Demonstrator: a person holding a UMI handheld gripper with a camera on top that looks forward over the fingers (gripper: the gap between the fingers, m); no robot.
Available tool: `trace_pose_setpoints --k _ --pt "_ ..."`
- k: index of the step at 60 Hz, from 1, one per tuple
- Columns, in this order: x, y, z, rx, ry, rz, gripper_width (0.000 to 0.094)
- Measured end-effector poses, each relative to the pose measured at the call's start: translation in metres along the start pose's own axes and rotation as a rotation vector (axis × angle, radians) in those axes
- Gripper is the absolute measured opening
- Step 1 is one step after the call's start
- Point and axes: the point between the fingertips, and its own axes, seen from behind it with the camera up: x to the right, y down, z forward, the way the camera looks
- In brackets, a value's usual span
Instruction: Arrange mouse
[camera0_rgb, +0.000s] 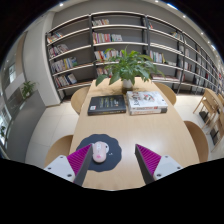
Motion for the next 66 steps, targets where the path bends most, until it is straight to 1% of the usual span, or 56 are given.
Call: trace_pose_setpoints --k 10,18,29,46,66 --pt "0.031 0.025 -0.067 0.023 -0.006 -0.008 0.0851" --pt "0.054 0.052 -0.097 0.023 -0.01 -0.079 0.0854" --pt "0.08 0.071 -0.138 0.046 -0.032 -0.089 0.0852" --pt "0.106 0.085 -0.173 0.081 -0.03 -0.09 0.0854" --pt "0.118 0.086 -0.184 0.098 -0.027 -0.082 0.0851"
